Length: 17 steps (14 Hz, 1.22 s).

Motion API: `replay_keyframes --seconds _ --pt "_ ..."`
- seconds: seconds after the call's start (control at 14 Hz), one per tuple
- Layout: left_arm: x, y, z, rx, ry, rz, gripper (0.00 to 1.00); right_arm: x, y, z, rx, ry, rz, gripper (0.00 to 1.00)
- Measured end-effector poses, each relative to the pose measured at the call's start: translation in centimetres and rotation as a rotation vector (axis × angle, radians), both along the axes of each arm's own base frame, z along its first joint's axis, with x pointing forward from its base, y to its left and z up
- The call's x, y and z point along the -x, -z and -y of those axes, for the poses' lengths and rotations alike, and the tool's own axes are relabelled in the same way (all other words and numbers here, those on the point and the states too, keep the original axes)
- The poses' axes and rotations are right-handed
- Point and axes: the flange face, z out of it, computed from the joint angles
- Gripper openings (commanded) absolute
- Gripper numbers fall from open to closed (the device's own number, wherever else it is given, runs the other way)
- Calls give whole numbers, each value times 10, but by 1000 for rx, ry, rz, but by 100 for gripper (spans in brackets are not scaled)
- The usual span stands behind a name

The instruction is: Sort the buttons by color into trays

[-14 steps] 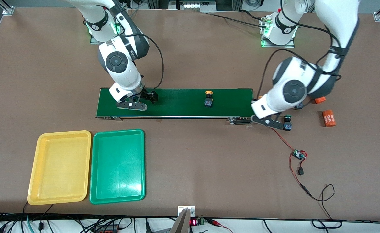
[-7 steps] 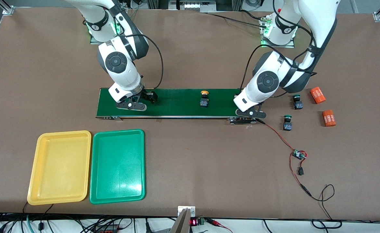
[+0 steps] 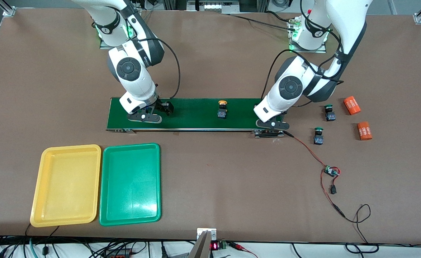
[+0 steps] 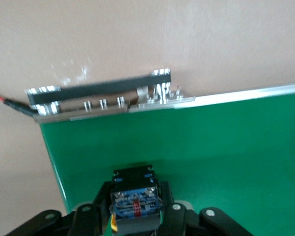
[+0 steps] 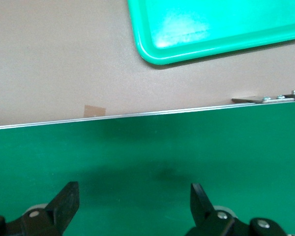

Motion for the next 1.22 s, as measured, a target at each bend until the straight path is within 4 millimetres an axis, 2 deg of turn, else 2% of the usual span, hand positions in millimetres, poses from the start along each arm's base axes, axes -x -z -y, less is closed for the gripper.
replay_keyframes --seconds 0.14,0.29,0.43,0.5,0.57,0.72,0.93,1.07,1.22 --pt "-14 -19 0 16 -11 40 100 0 0 0 1 -1 0 100" --pt "-21 -34 -11 10 -30 51 100 0 0 0 1 -1 1 100" --pt "-26 -41 -34 -18 -62 25 100 0 0 0 1 -1 1 100" --pt "-32 -44 -54 -31 -94 17 100 0 0 0 1 -1 1 100" --pt "-41 -46 -84 -45 -138 15 100 0 0 0 1 0 1 100" --pt "-59 -44 -159 -84 -221 21 100 -1 0 1 1 1 1 100" --pt "-69 -40 -262 -154 -308 32 100 -2 -1 3 1 11 4 100" --pt "-70 -38 -310 -195 -344 41 100 -3 -2 4 -1 44 7 100" --pt "-66 -33 -344 -208 -385 30 100 -3 -4 3 -4 79 12 100"
